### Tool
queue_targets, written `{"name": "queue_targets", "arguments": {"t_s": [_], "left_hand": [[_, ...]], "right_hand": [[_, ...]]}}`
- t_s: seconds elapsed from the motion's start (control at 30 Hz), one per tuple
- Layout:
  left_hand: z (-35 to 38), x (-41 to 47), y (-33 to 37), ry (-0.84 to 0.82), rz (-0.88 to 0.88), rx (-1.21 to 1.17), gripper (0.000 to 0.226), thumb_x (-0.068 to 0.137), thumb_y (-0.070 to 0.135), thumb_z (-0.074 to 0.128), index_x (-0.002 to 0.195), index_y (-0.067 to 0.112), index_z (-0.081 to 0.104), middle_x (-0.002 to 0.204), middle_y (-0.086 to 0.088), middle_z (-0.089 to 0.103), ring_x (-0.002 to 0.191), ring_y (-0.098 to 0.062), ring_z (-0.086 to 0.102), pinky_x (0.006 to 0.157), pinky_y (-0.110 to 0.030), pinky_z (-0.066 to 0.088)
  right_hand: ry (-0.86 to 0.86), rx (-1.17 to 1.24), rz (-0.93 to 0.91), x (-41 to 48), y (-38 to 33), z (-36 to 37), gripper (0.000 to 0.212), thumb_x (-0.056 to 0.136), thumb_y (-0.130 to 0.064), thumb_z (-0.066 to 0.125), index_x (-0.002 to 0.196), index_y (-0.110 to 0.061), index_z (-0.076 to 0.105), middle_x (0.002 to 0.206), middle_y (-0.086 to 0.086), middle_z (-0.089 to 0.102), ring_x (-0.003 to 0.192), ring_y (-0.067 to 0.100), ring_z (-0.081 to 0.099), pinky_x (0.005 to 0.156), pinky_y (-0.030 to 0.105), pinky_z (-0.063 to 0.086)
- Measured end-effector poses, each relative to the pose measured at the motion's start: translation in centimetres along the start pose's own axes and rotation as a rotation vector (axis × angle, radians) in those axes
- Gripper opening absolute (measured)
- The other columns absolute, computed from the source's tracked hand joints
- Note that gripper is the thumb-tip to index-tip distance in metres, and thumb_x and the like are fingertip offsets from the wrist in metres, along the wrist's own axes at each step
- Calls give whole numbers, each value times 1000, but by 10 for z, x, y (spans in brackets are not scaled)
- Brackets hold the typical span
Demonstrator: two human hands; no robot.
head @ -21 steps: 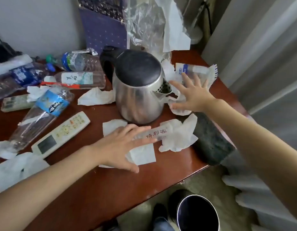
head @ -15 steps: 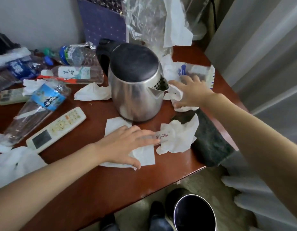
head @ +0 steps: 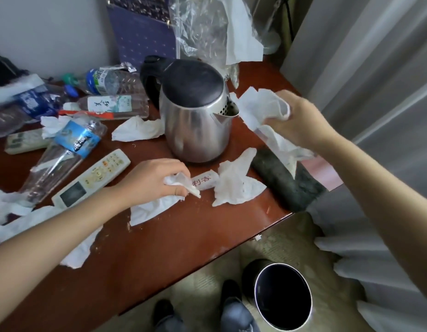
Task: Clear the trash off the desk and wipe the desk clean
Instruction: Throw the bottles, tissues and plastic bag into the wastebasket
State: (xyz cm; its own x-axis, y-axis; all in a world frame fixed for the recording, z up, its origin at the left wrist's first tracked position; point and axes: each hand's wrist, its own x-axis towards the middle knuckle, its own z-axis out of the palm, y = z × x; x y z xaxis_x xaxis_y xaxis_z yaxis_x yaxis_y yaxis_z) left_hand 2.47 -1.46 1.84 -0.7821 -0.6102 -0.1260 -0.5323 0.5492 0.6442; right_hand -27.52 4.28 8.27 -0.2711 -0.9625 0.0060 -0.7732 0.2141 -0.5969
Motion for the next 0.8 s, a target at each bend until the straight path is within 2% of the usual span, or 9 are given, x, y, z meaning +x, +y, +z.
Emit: {"name": "queue_targets", "arguments": {"t_s": [0.13,0.2,0.27,0.33,0.37,0.47,0.53,0.67,0.8], "left_hand": [[-16,-24,-14,-20,-46,23,28,68,41,77,80,51,54,97,25,59,91,5,53,76,-24,45],[-21,-39,-24,-32,-59,16,26,66,48,75,82,54,55,102,29,56,92,6,52,77,-26,46],[-23,-53,-33,-35,-71,29,28,62,60,69,85,60,53,103,31,55,93,5,53,77,-28,46],[-23,-66,-42,-35,-82,27,29,62,63,68,86,60,53,101,29,56,91,3,54,76,-30,47],[-23,-71,-46,-33,-85,21,28,63,61,70,85,58,54,100,28,57,90,1,55,75,-31,47],[-22,-81,-55,-19,-72,6,29,69,44,75,83,58,54,99,25,58,90,0,56,74,-29,46],[-23,-87,-59,-11,-58,-7,28,69,47,74,82,60,53,99,26,58,90,2,55,74,-29,45],[-23,-93,-59,10,-19,-45,27,61,69,61,83,56,55,96,22,60,88,-4,57,76,-38,49],[-24,-89,-40,24,33,-100,25,62,70,55,82,56,55,95,25,60,89,1,55,74,-27,45]], "right_hand": [[-130,-11,131,-46,-20,49,40,87,-31,59,123,-15,51,114,6,62,97,23,56,68,21,31],[-166,-39,174,-63,-31,81,47,83,-40,61,122,-15,50,113,7,58,105,29,54,79,29,38],[-183,-144,205,-74,-39,113,72,73,-58,63,128,-16,44,127,10,44,119,35,40,96,38,33],[-206,-171,217,-80,-49,137,108,51,-86,52,134,-19,32,136,12,30,126,38,28,103,48,28],[-224,-154,215,-82,-53,148,116,43,-92,45,135,-25,25,139,12,25,127,39,25,102,54,28],[-317,-200,185,-90,-60,172,104,50,-83,56,136,-45,11,146,8,11,132,42,11,101,64,21],[-268,-305,125,-96,-61,182,97,54,-81,58,135,-49,17,144,7,16,132,41,11,102,63,20],[-34,-273,-8,-99,-57,187,56,68,-60,69,115,-33,57,108,-1,51,110,27,42,94,40,34],[-28,116,125,-106,-66,162,25,71,-37,77,88,-24,63,84,-7,53,86,14,49,68,24,31]]}}
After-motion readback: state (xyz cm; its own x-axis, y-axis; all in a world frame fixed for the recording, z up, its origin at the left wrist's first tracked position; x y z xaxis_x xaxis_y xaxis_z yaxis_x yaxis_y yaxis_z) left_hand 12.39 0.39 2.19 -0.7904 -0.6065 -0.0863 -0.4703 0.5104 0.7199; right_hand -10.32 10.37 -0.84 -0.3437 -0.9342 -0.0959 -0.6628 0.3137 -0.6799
